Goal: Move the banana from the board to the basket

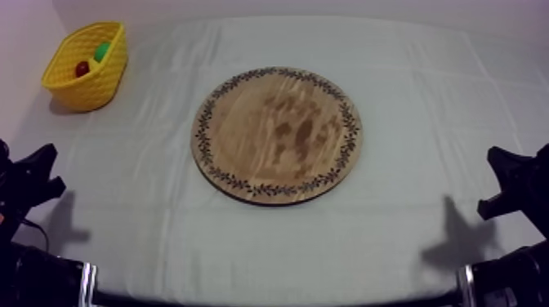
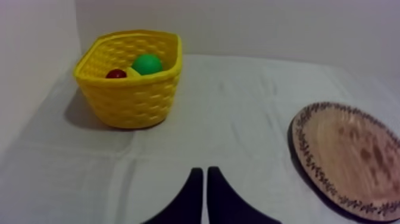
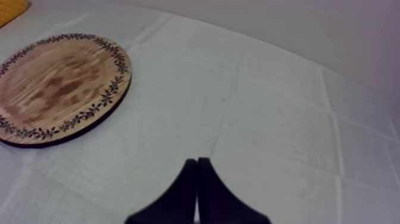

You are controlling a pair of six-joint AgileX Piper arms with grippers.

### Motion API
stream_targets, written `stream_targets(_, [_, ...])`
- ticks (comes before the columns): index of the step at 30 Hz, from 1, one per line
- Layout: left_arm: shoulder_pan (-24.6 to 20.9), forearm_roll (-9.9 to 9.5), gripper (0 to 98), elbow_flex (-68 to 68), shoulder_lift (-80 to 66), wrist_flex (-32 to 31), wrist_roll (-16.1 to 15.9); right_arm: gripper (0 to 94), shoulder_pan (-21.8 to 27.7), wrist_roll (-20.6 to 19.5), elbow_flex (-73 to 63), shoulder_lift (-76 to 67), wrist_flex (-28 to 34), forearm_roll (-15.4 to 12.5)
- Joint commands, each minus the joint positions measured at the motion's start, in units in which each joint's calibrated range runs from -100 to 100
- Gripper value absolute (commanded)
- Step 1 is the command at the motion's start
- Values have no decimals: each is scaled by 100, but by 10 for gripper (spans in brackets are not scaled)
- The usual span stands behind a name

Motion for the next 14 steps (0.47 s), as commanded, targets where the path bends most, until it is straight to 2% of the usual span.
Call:
stream_targets(1, [3, -4, 1, 10, 1, -48, 289, 2, 0, 2, -3, 3, 6, 0])
stream_targets(5, [3, -9, 1, 23, 0, -85, 497, 2, 0, 2, -3, 3, 6, 0])
stream_targets(14, [3, -13, 1, 27, 0, -97, 542, 2, 0, 2, -3, 3, 6, 0])
